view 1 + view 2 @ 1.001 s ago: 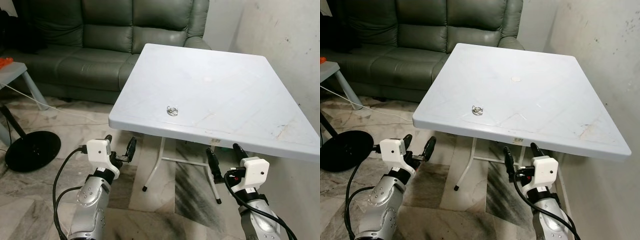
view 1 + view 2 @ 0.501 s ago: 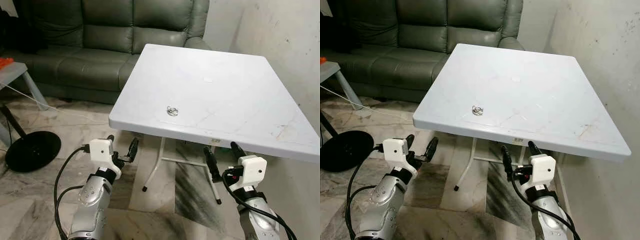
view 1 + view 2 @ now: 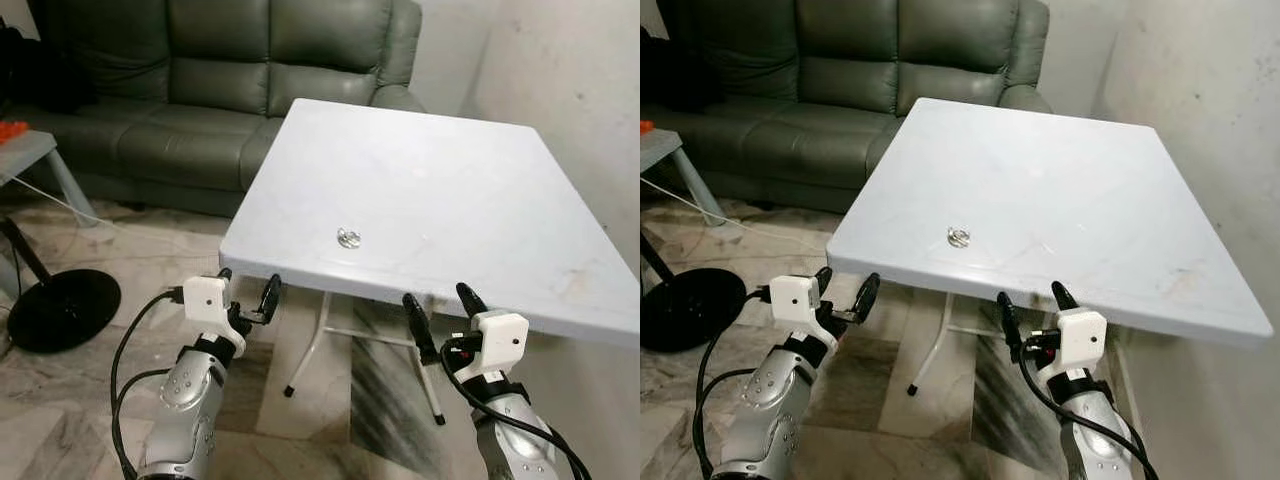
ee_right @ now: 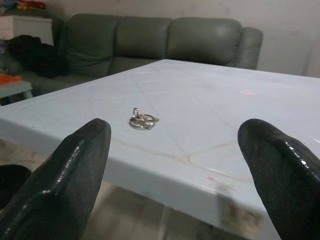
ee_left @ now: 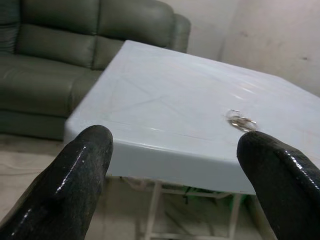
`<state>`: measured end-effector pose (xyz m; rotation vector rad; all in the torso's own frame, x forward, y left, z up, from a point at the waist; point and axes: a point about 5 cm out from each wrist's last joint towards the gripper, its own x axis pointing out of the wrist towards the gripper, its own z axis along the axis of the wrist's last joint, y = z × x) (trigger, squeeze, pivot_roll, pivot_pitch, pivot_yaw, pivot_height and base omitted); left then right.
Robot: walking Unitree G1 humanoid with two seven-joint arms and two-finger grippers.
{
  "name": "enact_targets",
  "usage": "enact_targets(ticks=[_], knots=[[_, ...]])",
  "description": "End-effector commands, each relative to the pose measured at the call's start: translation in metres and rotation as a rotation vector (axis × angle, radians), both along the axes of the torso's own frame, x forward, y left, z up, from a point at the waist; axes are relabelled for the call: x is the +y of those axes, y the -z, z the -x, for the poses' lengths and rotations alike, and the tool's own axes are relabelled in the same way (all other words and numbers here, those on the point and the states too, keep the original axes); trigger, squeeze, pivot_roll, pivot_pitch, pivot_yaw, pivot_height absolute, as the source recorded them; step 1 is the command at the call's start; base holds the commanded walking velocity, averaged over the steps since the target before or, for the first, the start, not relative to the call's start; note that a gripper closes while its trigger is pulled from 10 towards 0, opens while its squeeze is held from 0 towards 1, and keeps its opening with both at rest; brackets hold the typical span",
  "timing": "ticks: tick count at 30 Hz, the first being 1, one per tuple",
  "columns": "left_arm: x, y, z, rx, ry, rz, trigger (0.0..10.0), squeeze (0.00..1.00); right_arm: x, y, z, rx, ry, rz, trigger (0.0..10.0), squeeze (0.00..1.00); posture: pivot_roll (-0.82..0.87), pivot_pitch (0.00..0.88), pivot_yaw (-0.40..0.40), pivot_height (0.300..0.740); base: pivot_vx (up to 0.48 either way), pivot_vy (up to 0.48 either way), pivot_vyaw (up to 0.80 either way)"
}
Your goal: Hang keys on a hook
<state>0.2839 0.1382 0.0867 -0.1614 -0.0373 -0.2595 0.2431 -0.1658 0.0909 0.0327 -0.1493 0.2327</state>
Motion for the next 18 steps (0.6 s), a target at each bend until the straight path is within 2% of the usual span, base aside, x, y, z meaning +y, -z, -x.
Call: enact_targets(ticks=[1, 18], knots=[[-0.0012, -0.0045, -0.0010, -0.013, 0.000, -0.006, 10.0, 0.00, 0.0003, -0.0034, 0.0001, -0.014, -0.003, 0.012, 10.0, 0.00, 0.03, 0.000, -0.062, 0.740, 0.390, 0.000, 0.00], [-0.0017, -0.0033, 0.0000, -0.004, -0.009, -0.005, 10.0, 0.00, 0.0018, -0.0029, -0.0002, -0.010, -0.021, 0.022, 10.0, 0.00, 0.03, 0.000, -0.069, 0.740, 0.389, 0.000, 0.00]])
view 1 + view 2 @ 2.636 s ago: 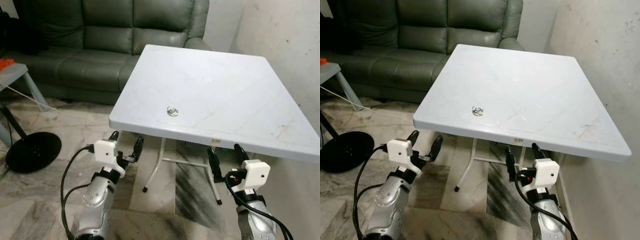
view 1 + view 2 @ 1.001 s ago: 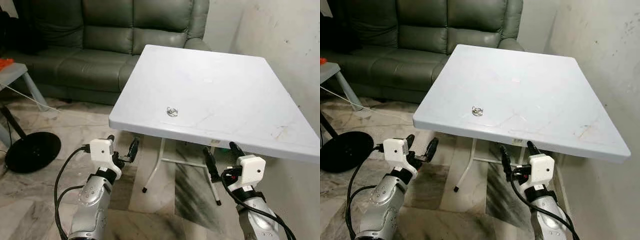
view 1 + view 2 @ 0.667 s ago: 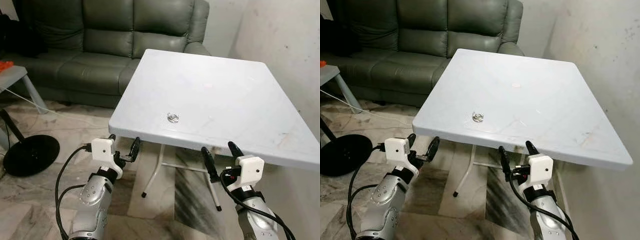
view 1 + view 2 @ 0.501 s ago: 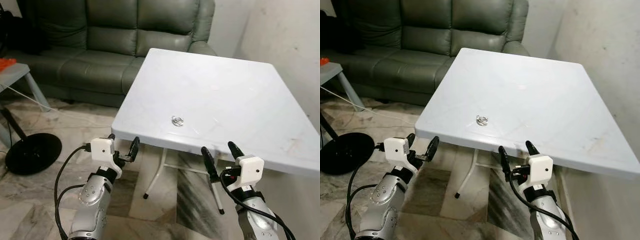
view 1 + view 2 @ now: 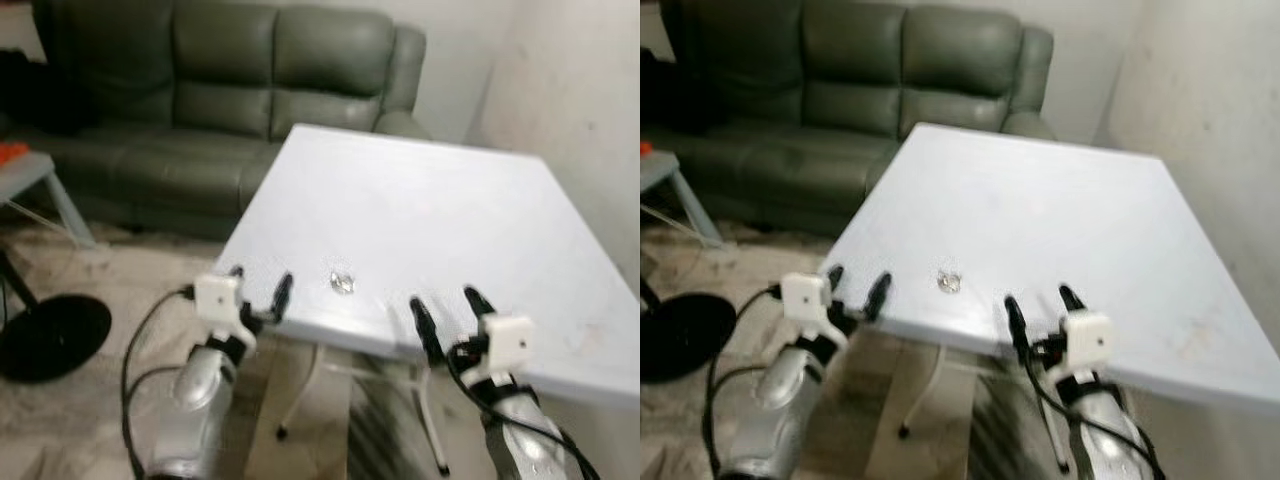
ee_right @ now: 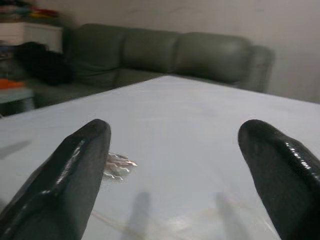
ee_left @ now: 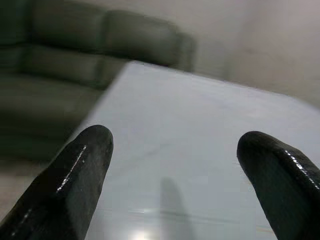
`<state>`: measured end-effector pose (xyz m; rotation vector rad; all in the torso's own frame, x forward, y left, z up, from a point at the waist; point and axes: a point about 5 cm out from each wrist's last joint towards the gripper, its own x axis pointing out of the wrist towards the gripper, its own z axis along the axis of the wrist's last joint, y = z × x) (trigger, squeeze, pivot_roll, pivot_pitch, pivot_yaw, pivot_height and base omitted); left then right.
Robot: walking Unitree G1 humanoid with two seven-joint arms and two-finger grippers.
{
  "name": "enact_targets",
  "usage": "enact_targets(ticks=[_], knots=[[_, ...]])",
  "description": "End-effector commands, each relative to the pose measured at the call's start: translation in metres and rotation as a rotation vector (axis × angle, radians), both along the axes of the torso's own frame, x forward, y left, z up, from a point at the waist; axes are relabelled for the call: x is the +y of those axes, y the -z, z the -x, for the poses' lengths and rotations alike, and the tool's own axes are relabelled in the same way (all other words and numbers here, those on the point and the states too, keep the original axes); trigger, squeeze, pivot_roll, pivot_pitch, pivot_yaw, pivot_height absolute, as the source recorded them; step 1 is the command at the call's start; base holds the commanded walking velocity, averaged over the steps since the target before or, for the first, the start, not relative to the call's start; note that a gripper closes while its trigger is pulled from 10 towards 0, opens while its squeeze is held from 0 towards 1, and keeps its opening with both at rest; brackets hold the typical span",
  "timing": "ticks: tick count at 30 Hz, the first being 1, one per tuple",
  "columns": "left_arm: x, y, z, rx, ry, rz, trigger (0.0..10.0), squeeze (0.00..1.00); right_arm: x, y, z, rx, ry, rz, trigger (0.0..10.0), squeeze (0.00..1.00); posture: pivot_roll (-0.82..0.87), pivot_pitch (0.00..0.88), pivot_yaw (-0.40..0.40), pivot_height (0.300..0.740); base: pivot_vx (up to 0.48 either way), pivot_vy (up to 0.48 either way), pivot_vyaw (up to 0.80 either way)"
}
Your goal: Hang keys on a hook
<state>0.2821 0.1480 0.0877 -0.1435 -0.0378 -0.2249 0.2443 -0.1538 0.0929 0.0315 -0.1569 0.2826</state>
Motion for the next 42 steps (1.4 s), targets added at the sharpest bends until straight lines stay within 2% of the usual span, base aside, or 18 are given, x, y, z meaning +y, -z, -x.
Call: enact_targets(ticks=[1, 8, 19, 36, 42], knots=[[-0.012, -0.002, -0.002, -0.003, 0.026, 0.013, 10.0, 0.00, -0.010, -0.001, 0.001, -0.002, 0.027, 0.020, 10.0, 0.00, 0.03, 0.000, -0.069, 0.740, 0.390, 0.000, 0.00], [-0.013, -0.002, -0.001, 0.006, 0.021, 0.003, 10.0, 0.00, -0.008, 0.000, 0.001, 0.004, 0.012, 0.026, 10.0, 0.00, 0.03, 0.000, -0.070, 0.740, 0.374, 0.000, 0.00], [-0.022, -0.002, 0.001, -0.011, 0.035, 0.004, 10.0, 0.00, -0.008, 0.003, 0.001, 0.024, -0.020, 0.052, 10.0, 0.00, 0.03, 0.007, -0.075, 0.740, 0.000, 0.000, 0.00], [-0.023, -0.001, 0.001, -0.002, 0.032, 0.012, 10.0, 0.00, -0.008, 0.004, 0.000, 0.026, -0.019, 0.090, 10.0, 0.00, 0.03, 0.014, -0.080, 0.740, 0.000, 0.000, 0.00], [-0.027, 0.004, 0.005, 0.013, 0.052, 0.005, 10.0, 0.00, -0.009, 0.003, -0.001, 0.020, -0.033, 0.122, 10.0, 0.00, 0.03, 0.018, -0.084, 0.740, 0.000, 0.000, 0.00]])
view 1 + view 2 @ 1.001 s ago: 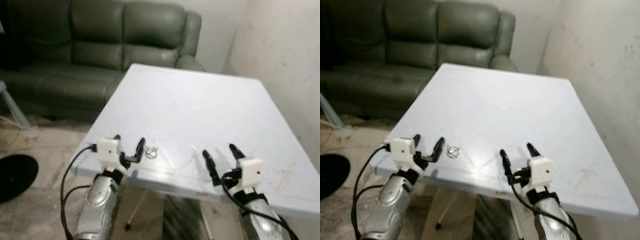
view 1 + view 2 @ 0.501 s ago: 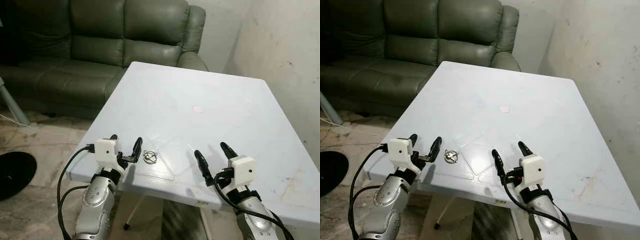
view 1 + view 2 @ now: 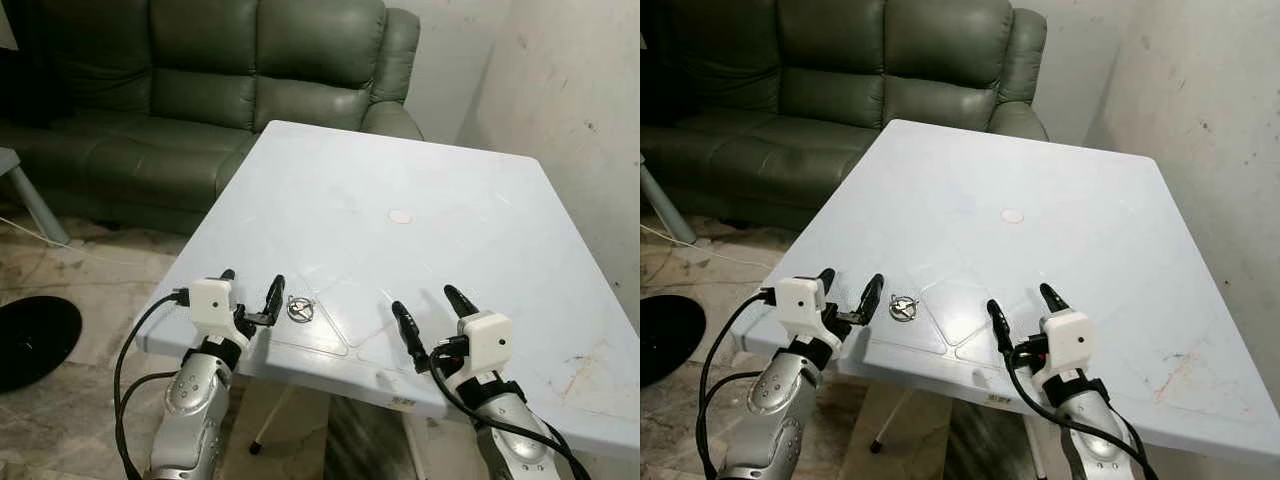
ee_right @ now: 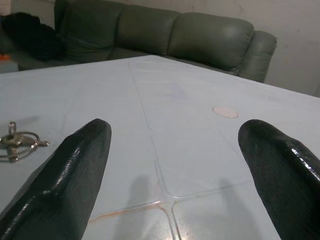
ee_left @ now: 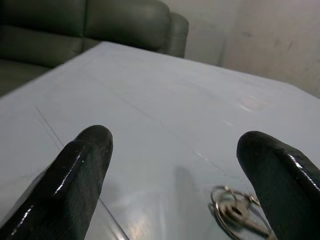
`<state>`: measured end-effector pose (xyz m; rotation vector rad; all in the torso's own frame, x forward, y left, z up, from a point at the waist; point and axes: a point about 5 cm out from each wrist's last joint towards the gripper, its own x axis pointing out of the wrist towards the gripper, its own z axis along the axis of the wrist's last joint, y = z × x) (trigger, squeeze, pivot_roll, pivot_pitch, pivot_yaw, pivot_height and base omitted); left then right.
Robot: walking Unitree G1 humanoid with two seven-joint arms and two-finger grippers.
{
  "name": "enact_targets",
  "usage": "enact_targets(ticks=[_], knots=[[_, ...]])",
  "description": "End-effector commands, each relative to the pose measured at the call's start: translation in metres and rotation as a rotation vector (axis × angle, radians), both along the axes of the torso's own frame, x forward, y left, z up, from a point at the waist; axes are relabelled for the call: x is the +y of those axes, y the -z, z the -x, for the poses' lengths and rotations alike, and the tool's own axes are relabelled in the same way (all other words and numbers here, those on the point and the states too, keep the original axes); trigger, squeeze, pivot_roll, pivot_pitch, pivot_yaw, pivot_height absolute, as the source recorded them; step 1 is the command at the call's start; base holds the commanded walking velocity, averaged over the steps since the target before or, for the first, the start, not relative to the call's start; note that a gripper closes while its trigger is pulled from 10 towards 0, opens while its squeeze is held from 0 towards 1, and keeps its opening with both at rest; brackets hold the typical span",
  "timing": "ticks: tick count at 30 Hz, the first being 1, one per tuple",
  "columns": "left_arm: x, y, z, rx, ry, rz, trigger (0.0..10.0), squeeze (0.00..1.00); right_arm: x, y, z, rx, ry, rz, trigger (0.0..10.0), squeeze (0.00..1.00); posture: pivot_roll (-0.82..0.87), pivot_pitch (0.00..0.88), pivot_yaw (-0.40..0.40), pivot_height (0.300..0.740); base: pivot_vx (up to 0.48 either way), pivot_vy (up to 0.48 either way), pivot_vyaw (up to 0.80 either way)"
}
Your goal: Hang keys on a hook
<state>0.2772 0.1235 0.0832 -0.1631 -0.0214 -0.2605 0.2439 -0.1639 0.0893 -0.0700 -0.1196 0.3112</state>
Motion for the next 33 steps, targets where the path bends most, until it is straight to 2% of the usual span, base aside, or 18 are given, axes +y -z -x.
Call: enact_targets(ticks=[1, 9, 33], knots=[[-0.0038, 0.0001, 0.0015, -0.001, 0.018, -0.013, 10.0, 0.00, 0.0015, -0.0011, -0.0027, -0.002, -0.020, 0.023, 10.0, 0.00, 0.03, 0.019, -0.086, 0.740, 0.000, 0.000, 0.00], [-0.0068, 0.0047, 0.0075, 0.011, 0.038, -0.021, 10.0, 0.00, 0.0060, -0.0022, -0.0055, -0.012, -0.063, 0.075, 10.0, 0.00, 0.04, 0.023, -0.096, 0.740, 0.000, 0.000, 0.00], [-0.0057, 0.0027, 0.0056, 0.023, 0.035, -0.002, 10.0, 0.00, 0.0066, 0.0027, -0.0032, 0.013, -0.054, 0.044, 10.0, 0.00, 0.04, 0.027, -0.087, 0.740, 0.000, 0.000, 0.00]])
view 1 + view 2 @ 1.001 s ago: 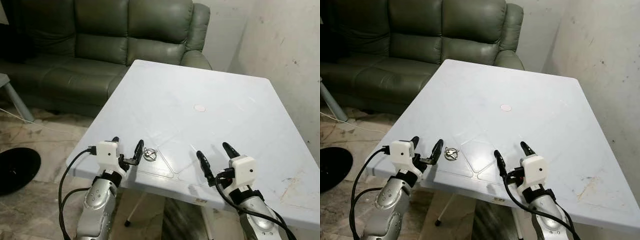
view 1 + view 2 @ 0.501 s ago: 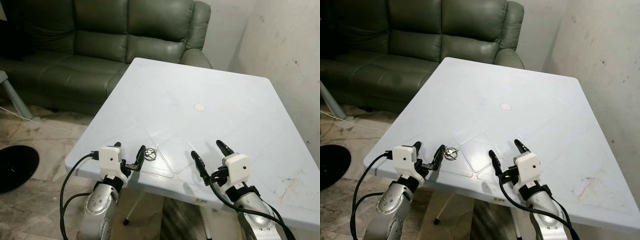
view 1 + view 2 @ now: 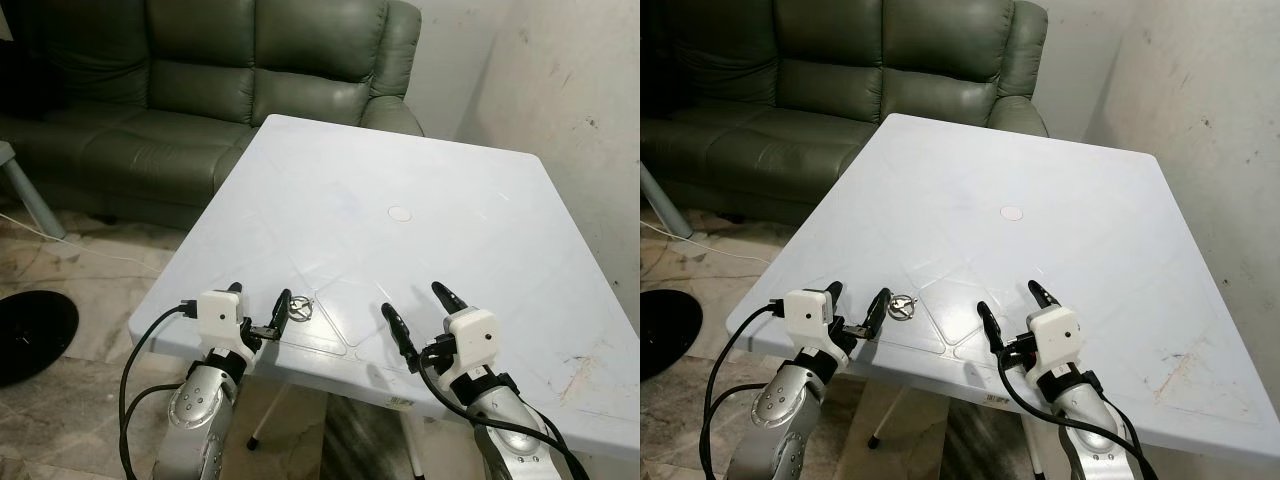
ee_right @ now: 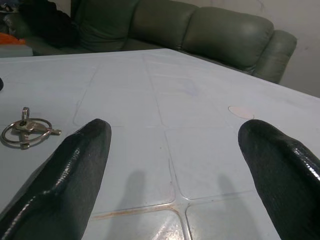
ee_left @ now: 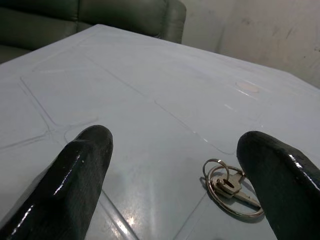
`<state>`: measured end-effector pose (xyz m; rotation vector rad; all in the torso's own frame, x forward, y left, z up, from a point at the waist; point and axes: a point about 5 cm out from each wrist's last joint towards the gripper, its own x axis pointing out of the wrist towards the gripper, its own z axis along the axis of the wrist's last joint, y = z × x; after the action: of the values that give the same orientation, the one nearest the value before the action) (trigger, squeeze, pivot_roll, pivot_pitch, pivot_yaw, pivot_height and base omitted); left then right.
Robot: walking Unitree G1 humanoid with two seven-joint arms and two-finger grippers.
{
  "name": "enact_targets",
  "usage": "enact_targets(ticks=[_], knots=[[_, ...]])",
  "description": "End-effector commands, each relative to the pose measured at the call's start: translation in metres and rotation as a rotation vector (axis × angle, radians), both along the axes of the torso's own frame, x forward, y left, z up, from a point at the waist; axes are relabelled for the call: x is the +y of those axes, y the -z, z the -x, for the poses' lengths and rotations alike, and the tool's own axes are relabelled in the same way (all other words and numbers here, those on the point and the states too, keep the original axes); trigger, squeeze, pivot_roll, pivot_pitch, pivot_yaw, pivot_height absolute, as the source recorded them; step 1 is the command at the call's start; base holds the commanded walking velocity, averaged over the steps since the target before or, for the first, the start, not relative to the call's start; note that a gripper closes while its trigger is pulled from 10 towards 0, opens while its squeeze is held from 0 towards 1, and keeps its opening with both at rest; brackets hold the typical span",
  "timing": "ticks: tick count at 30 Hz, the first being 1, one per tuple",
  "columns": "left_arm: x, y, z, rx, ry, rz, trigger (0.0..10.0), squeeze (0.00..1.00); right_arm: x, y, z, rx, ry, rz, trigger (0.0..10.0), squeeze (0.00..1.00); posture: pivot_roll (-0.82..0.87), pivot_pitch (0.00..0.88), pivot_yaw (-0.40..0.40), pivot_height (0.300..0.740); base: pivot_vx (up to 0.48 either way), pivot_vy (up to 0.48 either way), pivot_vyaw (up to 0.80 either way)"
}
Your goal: Hang keys on a hook
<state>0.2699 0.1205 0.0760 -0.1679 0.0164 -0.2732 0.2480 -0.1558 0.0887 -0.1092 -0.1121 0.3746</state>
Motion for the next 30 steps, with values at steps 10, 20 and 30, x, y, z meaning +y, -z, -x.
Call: enact_targets(ticks=[10, 20, 30], knots=[[-0.0035, -0.0042, -0.0017, -0.008, 0.018, 0.006, 10.0, 0.00, -0.0016, 0.0019, 0.0016, 0.009, 0.008, 0.003, 10.0, 0.00, 0.03, 0.028, -0.088, 0.740, 0.000, -0.065, 0.00], [-0.0032, -0.0043, -0.0024, -0.004, 0.011, 0.011, 10.0, 0.00, -0.0009, 0.0020, 0.0026, 0.010, 0.006, 0.003, 10.0, 0.00, 0.03, 0.028, -0.089, 0.740, 0.000, 0.412, 0.00], [-0.0041, -0.0042, -0.0023, -0.001, 0.010, 0.018, 10.0, 0.00, -0.0005, 0.0022, 0.0032, 0.012, 0.005, 0.004, 10.0, 0.00, 0.03, 0.030, -0.091, 0.740, 0.000, 0.435, 0.00]])
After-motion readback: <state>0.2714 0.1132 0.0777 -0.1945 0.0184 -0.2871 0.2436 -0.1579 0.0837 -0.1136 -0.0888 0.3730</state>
